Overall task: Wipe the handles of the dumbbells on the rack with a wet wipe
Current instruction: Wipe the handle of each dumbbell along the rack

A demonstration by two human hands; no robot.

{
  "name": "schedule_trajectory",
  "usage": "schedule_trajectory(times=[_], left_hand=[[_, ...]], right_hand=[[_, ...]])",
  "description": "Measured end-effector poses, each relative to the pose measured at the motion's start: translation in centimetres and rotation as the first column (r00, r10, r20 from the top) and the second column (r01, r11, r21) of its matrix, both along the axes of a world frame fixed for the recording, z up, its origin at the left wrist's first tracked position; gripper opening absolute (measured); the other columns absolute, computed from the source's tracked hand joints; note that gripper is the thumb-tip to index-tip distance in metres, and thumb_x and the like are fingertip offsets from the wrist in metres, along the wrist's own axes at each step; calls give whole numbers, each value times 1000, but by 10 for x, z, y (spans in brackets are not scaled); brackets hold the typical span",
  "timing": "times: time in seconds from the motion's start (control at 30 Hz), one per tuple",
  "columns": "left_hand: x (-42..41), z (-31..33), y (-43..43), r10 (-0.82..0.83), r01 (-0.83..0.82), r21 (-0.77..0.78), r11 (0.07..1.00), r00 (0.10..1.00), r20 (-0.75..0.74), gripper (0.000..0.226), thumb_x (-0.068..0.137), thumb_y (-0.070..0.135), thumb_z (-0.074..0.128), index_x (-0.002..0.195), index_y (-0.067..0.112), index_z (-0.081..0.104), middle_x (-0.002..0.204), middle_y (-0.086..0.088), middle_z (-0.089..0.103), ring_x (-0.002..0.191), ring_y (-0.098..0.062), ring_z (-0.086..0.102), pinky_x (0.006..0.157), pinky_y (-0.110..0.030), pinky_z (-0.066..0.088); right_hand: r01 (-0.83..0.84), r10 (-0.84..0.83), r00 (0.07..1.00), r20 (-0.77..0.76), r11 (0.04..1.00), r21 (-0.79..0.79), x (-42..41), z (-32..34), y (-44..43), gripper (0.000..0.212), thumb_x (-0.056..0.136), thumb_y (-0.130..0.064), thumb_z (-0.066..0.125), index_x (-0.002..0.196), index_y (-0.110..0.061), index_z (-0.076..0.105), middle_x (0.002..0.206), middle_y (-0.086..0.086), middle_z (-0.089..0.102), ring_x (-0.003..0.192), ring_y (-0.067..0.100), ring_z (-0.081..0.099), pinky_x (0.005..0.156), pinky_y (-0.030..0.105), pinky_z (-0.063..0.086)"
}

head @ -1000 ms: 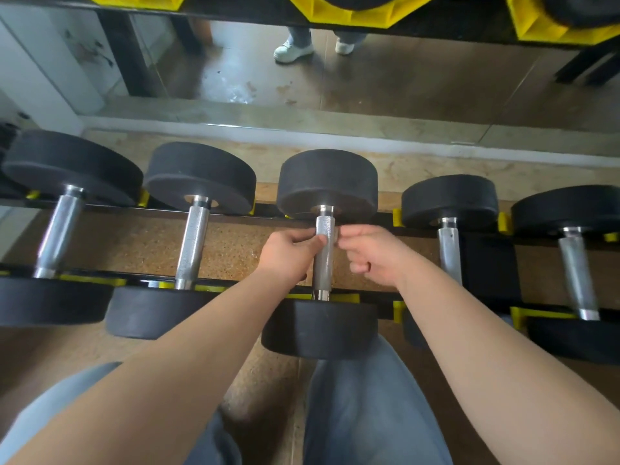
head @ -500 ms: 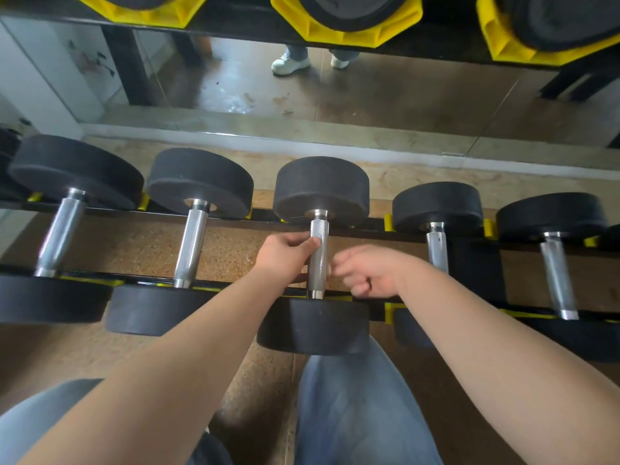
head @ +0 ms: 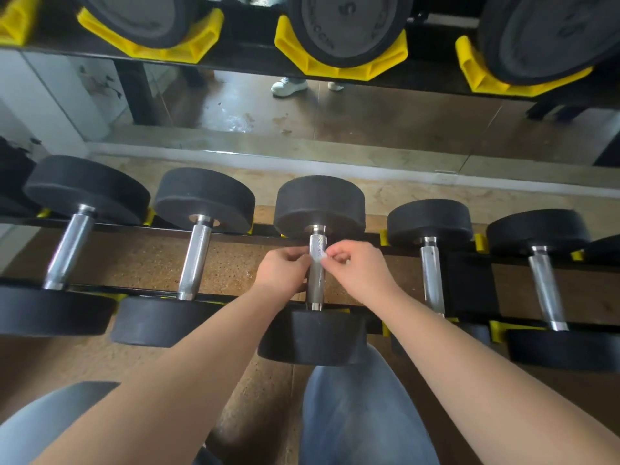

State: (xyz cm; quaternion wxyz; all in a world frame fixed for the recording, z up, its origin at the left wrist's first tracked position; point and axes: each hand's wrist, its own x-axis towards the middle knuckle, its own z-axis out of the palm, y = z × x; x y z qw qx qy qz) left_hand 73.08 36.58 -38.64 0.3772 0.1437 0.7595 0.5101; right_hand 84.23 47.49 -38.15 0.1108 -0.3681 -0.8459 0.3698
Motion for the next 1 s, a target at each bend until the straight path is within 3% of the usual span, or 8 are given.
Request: schedule_trajectory(times=[0.2,0.3,0.4,0.57,0.73,0.8,0.93,1.0], left_hand=[[4,4,-5,-146,101,-146,984,928,-344,38,97,28,64,135,30,68,124,10,73,104,-8,66,86,-20,45],[2,4,-4,-119,88,-113,990,943,-310,37,96,28,67,133,29,69,123,8,74,106,-12,70,94,-29,55],[-2,3,-3,-80,62,-81,995,968,-239,38,91,29,71,129,29,71,119,8,76,107,-14,71,97,-42,59],[-2,5,-8,-69,62,-45,997,985,-157,39,92,11,61,121,34,74,110,11,76,97,-9,70,92,-41,61],[-12,6,-26,-199,170,-137,976,952,-235,29,94,15,59,116,29,73,109,6,75,100,-17,71,95,-41,59],[-18,6,-28,-143,129,-108,986,981,-129,29,94,11,59,117,27,68,104,7,75,99,-20,73,92,-42,61],[-21,8,-20,-65,64,-30,997,997,-30,42,98,5,56,137,17,62,107,5,71,98,-14,72,75,-23,61],[-21,11,-17,-69,70,8,998,998,-8,41,99,3,55,138,15,60,109,3,70,95,-11,71,63,-15,58]], right_hand=[[121,-91,981,-171,977,176,-24,2,6,17,99,-26,66,109,-23,79,103,-9,75,85,-4,59,82,14,49],[-18,43,995,-94,967,253,-16,1,0,18,97,-28,67,110,-24,80,99,-7,72,83,1,59,74,8,42],[-195,204,979,1,935,296,-8,2,-2,18,97,-30,68,108,-24,81,96,-5,71,83,6,63,76,20,52],[-54,73,997,-32,916,396,-35,6,9,21,101,-30,61,94,-23,79,81,-4,73,74,14,67,70,35,61],[-293,254,953,166,915,276,-20,14,-9,22,100,-36,60,98,-31,81,80,-9,74,71,8,65,70,31,57],[-258,208,959,193,922,289,-29,16,-3,24,100,-39,59,95,-32,81,76,-10,72,70,9,65,68,32,59],[-125,62,987,152,882,454,-45,19,2,31,103,-35,54,82,-30,76,66,-9,64,62,13,61,51,23,48],[-207,120,967,225,885,417,-37,22,-5,29,103,-34,55,86,-30,78,73,-7,68,64,12,62,52,24,47]])
